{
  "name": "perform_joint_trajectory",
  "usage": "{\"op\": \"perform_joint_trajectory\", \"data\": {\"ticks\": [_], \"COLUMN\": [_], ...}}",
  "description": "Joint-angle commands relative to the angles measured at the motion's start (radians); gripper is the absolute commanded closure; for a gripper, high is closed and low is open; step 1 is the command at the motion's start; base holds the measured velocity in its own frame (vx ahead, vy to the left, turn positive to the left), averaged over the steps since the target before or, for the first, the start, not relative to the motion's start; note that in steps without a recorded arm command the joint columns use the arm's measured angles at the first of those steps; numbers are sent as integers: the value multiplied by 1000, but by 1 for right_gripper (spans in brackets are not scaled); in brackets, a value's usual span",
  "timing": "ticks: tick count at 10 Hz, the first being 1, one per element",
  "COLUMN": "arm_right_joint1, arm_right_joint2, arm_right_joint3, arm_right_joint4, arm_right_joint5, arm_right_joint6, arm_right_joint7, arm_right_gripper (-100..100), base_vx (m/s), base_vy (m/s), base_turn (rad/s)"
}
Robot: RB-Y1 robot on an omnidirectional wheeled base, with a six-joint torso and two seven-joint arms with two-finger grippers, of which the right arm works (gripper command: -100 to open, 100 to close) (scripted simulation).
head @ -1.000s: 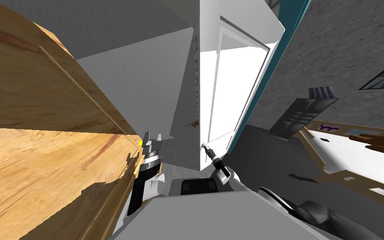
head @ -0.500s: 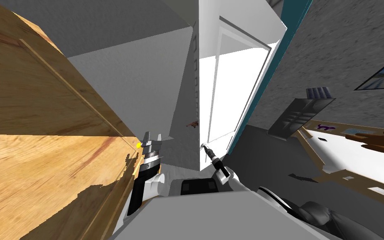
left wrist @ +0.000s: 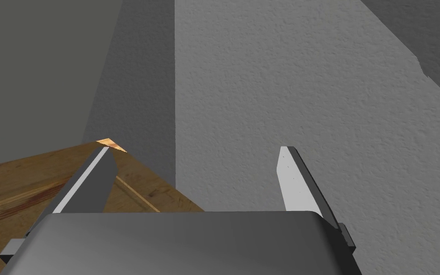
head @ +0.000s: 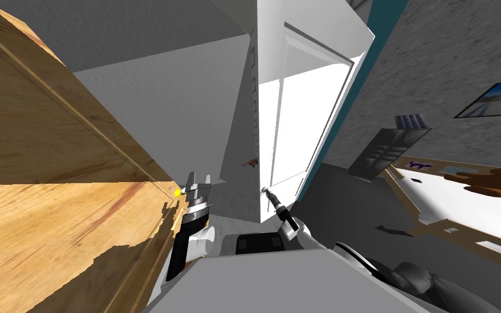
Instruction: Push the door open
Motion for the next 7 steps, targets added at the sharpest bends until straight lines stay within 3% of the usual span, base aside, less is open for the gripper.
{"op": "perform_joint_trajectory", "data": {"ticks": [1,7], "arm_right_joint1": [-3,-10], "arm_right_joint2": [-4,5], "arm_right_joint3": [-1,22], "arm_right_joint4": [-4,2], "arm_right_joint5": [-11,-66], "arm_right_joint6": [1,-1], "arm_right_joint7": [-40,-197], "arm_right_gripper": [100,100], "base_vx": [43,51], "base_vy": [20,20], "base_turn": [-20,-34]}}
